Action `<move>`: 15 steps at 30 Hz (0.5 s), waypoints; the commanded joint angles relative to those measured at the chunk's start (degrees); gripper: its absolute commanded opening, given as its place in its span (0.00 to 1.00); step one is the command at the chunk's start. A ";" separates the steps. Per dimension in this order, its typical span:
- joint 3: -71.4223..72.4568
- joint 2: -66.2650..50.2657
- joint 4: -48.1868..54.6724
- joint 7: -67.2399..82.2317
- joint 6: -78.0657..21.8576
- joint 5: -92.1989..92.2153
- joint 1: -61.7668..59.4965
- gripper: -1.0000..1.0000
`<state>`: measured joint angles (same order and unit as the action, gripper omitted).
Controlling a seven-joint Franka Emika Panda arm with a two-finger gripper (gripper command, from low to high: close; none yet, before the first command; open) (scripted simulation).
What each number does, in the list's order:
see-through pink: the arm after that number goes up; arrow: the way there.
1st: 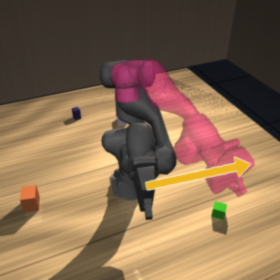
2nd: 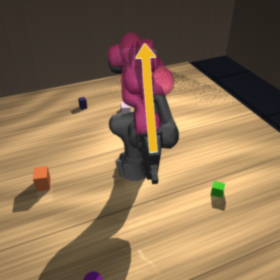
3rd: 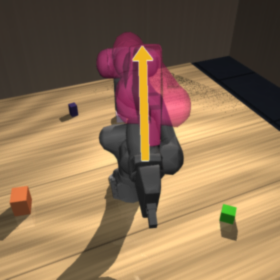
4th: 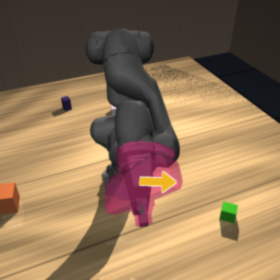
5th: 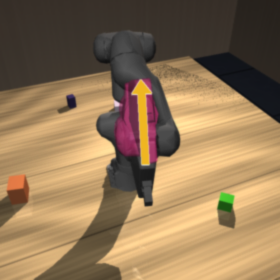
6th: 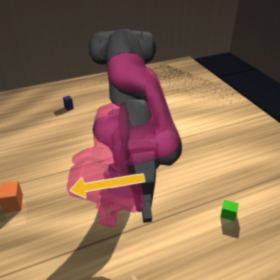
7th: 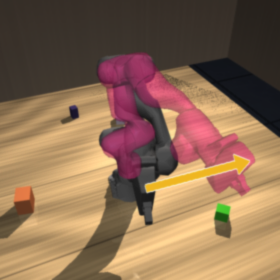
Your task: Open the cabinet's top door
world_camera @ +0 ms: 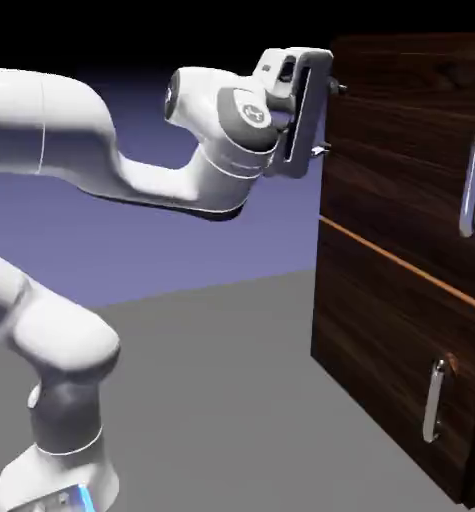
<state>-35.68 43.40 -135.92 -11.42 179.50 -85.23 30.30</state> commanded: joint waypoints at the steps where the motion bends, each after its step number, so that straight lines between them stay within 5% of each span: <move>1: -1.04 0.31 0.73 0.91 0.16 -2.50 0.87 0.50; 15: -15.65 4.71 11.00 13.61 2.41 -37.38 12.99 0.50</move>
<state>-51.33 48.10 -124.92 2.19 181.91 -122.61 43.28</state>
